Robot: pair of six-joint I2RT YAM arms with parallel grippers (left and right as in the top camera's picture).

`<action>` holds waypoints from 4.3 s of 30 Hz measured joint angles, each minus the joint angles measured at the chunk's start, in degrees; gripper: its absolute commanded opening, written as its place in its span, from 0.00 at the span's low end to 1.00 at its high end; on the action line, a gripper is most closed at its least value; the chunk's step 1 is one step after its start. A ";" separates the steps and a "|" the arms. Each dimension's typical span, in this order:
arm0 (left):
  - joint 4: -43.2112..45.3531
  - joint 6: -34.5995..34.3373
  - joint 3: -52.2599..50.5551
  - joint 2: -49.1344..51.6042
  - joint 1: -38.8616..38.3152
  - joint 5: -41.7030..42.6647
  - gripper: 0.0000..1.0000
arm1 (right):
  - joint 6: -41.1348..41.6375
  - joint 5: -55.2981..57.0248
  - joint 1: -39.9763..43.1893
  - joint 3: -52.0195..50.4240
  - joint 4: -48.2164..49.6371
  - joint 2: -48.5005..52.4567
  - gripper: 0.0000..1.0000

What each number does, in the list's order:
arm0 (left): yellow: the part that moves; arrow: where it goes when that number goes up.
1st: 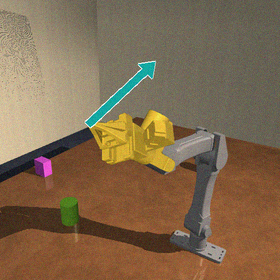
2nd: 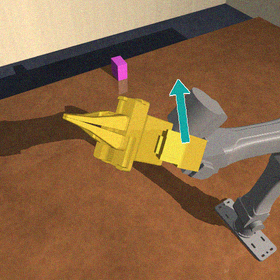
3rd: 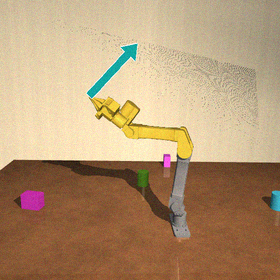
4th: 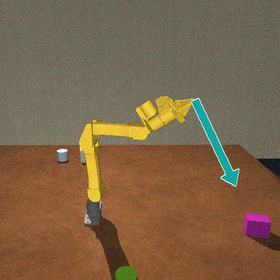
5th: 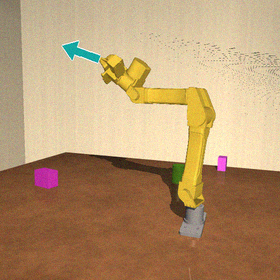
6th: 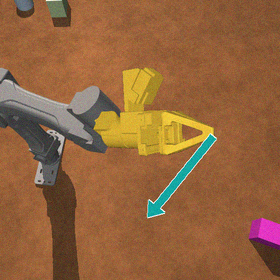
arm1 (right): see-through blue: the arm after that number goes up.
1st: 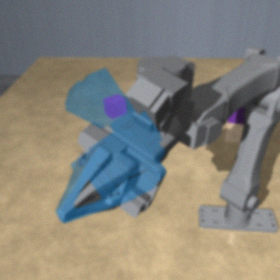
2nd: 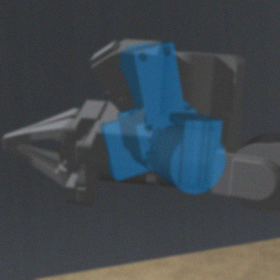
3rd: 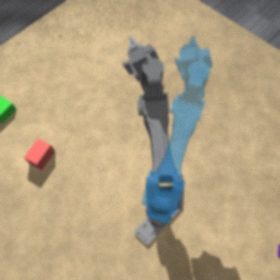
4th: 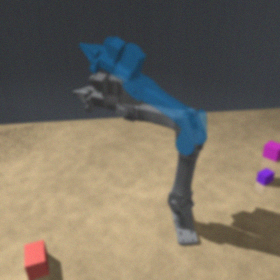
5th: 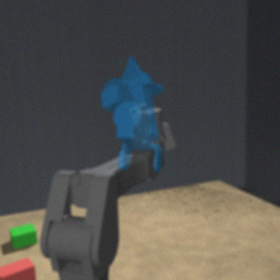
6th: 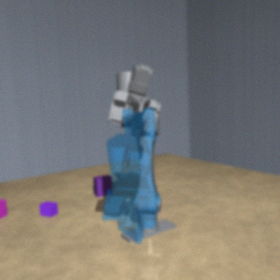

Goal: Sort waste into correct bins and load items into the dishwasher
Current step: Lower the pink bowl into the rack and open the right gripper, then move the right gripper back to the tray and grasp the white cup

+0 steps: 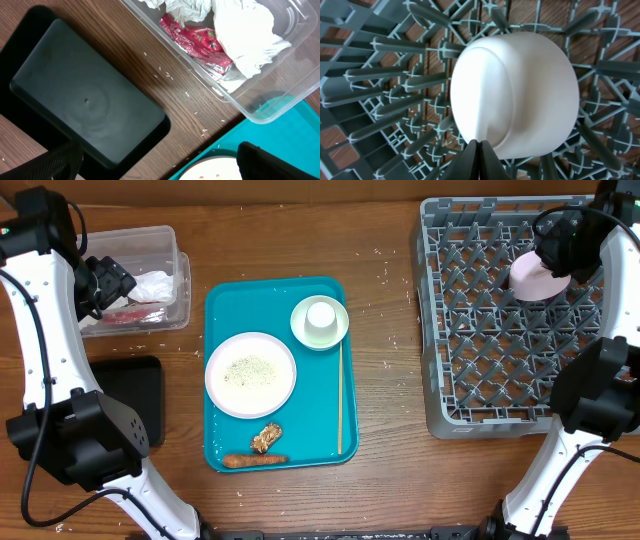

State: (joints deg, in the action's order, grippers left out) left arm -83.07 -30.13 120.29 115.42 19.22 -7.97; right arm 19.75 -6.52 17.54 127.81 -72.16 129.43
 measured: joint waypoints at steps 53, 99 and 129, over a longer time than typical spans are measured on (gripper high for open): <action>-0.02 -0.02 0.00 0.00 0.00 0.02 1.00 | -13.33 -5.97 -36.61 4.70 -10.34 -6.91 1.00; 0.00 -0.02 0.00 0.00 0.00 0.02 1.00 | -6.43 9.01 -53.79 -16.61 14.69 -0.57 0.80; -0.02 -0.02 0.00 0.00 0.00 0.02 1.00 | -6.23 11.37 -52.78 -7.61 9.86 2.03 0.54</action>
State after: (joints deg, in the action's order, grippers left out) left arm -83.09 -30.15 120.29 115.42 19.22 -7.94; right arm 13.52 4.84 -35.24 120.20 -62.30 131.46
